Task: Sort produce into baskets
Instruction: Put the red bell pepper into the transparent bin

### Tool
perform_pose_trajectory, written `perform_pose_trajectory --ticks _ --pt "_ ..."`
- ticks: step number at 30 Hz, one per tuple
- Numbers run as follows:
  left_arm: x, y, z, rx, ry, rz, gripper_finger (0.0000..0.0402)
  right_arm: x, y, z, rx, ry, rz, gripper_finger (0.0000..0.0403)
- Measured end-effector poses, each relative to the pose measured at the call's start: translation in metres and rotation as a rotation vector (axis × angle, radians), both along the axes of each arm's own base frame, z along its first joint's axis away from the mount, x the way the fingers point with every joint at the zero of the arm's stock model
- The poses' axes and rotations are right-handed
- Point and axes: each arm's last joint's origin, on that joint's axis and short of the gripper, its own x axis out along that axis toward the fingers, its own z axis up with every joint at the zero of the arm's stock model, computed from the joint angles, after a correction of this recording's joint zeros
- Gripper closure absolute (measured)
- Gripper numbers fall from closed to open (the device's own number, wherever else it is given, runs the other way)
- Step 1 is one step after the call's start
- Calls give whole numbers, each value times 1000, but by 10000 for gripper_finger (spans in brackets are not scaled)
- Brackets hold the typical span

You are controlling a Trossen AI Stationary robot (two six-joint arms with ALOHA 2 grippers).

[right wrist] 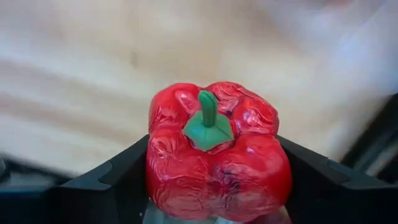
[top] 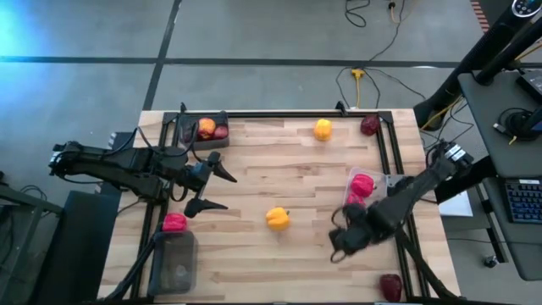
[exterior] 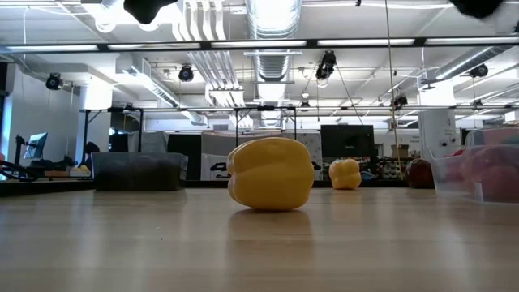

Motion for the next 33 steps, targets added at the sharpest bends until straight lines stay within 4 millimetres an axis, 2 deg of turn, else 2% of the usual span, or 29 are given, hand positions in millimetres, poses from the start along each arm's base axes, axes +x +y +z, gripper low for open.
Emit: perform_pose_trajectory --ticks 4,8,10,13,17,20,23,27,33 --pt "0 0 1 -9 -7 2 19 -9 -36 49 -226 21 24 119" --pt "0 0 1 -43 4 13 19 -13 -63 62 -256 -92 61 129" --pt "0 -1 1 -54 7 1 19 -20 -79 58 -294 -29 16 132" --pt "0 -2 1 -70 8 -41 19 -29 -96 39 -299 18 27 132" --pt "0 -3 1 -87 16 -75 19 -49 -108 11 -225 154 33 129" --pt "0 -3 1 -88 15 -77 19 -62 -111 -10 -179 237 34 129" --pt "0 -3 1 -84 15 -78 19 -67 -112 -23 -158 209 25 127" --pt "0 -3 1 -81 14 -77 19 -61 -110 -32 -140 108 19 109" --pt "-4 -2 -2 -76 50 -74 19 -63 -107 -37 -14 150 -26 86"
